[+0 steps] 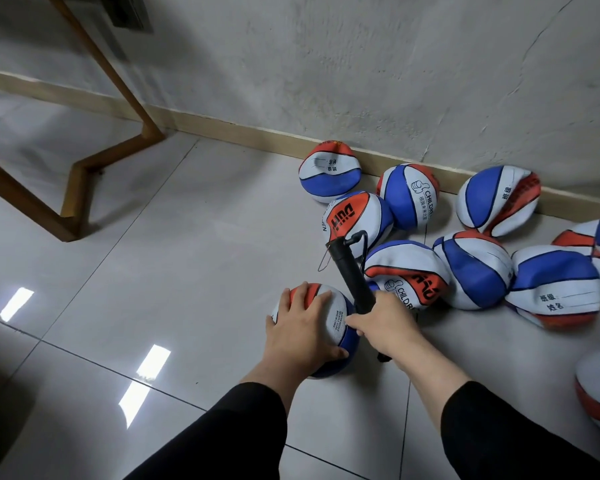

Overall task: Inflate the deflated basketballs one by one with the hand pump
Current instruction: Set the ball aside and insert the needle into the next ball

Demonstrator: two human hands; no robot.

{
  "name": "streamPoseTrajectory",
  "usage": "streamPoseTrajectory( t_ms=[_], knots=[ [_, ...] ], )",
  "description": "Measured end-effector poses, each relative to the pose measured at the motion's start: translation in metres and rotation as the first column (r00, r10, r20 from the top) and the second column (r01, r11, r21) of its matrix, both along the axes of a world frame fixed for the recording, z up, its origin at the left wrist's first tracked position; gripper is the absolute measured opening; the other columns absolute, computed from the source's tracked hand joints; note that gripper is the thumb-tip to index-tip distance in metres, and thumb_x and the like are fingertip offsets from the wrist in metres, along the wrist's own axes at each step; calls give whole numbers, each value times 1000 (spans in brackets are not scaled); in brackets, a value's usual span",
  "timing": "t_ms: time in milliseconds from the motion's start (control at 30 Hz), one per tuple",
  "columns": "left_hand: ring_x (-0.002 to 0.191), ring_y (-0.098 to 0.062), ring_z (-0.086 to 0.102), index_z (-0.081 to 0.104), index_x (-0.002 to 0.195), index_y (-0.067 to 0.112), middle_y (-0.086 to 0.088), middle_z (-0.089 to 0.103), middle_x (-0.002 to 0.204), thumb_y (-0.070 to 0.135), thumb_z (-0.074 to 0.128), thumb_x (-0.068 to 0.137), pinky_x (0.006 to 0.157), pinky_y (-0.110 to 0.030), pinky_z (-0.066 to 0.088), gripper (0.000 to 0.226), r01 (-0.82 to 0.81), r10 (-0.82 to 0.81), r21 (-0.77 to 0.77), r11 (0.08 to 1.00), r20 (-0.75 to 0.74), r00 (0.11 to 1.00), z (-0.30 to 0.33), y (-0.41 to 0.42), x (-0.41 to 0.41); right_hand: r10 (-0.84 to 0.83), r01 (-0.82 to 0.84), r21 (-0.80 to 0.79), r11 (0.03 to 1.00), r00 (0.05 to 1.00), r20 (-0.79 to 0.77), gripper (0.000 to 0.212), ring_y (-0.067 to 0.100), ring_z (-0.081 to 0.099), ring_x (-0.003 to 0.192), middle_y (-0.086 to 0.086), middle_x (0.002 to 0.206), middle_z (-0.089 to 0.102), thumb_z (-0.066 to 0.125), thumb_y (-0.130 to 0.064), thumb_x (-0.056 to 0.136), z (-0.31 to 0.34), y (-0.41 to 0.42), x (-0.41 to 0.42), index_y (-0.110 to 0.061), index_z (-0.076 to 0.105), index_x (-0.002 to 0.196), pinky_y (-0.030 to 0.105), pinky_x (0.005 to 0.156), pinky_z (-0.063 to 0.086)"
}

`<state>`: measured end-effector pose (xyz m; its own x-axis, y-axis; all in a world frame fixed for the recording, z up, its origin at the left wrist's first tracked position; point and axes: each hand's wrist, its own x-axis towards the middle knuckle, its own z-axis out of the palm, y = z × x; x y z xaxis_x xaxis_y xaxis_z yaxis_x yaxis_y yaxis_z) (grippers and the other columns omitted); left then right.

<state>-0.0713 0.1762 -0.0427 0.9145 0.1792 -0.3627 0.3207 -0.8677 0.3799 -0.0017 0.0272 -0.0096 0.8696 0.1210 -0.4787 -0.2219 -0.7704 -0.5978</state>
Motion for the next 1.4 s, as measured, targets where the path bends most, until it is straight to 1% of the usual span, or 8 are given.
streamPoseTrajectory(
  t_ms=[200, 367, 533, 667, 867, 1067, 1133, 1400],
  knots=[
    [158, -30, -4, 15, 155, 50, 9, -2, 171, 66, 86, 63, 117, -63, 29, 117, -18, 16, -46, 999, -43, 999, 3, 7, -2, -121, 112, 121, 986, 991, 65, 12, 21, 64, 58, 5, 64, 73, 79, -20, 78, 40, -18, 22, -14, 69, 79, 38, 65, 59],
    [158, -27, 3, 13, 161, 38, -2, 6, 172, 81, 77, 46, 122, -54, 28, 138, -171, 172, -134, 976, -6, 985, -4, 13, -4, -101, 75, 323, 943, 993, 65, 13, 8, 54, 48, -1, 56, 68, 76, -16, 87, 103, -40, 42, -7, 70, 80, 20, 49, 46],
    [144, -40, 37, 15, 163, 24, -15, 33, 156, 66, 91, 59, 118, -50, 35, 136, -513, 517, -223, 829, -44, 855, -5, 10, -4, -203, 235, 509, 828, 972, -119, 16, 17, 58, 62, 11, 72, 70, 77, -19, 89, 83, -56, 13, -3, 79, 92, 27, 58, 48],
    [141, -44, 36, 15, 163, 28, -14, 34, 154, 61, 91, 63, 110, -53, 40, 130, -585, 593, -225, 779, -37, 804, -2, -5, -17, -224, 286, 596, 751, 958, -178, 9, 18, 62, 66, 9, 75, 71, 73, -17, 94, 76, -72, -5, -10, 77, 90, 26, 60, 48],
    [137, -39, 45, 27, 159, 33, -11, 41, 151, 65, 89, 62, 111, -55, 44, 119, -700, 775, -487, 522, -72, 628, 1, -17, -32, -283, 330, 686, 648, 941, -185, 11, 14, 64, 63, 7, 72, 69, 71, -18, 96, 89, -105, -17, -9, 74, 89, 30, 68, 49],
    [119, -20, 63, 38, 149, 32, 6, 57, 137, 56, 91, 68, 97, -47, 59, 99, -443, 678, -832, 334, -115, 726, 52, -78, -7, -425, 388, 759, 523, 891, -162, 2, 19, 71, 77, 5, 79, 72, 71, -12, 95, 107, -156, -18, -11, 71, 93, 30, 78, 57],
    [116, -21, 66, 40, 145, 32, 9, 59, 134, 48, 88, 79, 90, -46, 62, 83, -388, 606, -868, 310, -133, 784, 70, -109, 6, -457, 408, 792, 454, 870, -186, 4, 20, 71, 78, 6, 82, 70, 69, -10, 96, 114, -176, -19, -12, 70, 92, 24, 64, 56],
    [109, -19, 68, 41, 142, 35, 7, 61, 129, 52, 86, 79, 63, -34, 60, 79, -397, 448, -869, 296, -241, 861, 75, -224, 30, -534, 451, 768, 455, 828, -171, 5, 30, 66, 102, 7, 81, 71, 72, -20, 95, 99, -266, -24, -15, 74, 93, 43, 90, 39]
  ],
)
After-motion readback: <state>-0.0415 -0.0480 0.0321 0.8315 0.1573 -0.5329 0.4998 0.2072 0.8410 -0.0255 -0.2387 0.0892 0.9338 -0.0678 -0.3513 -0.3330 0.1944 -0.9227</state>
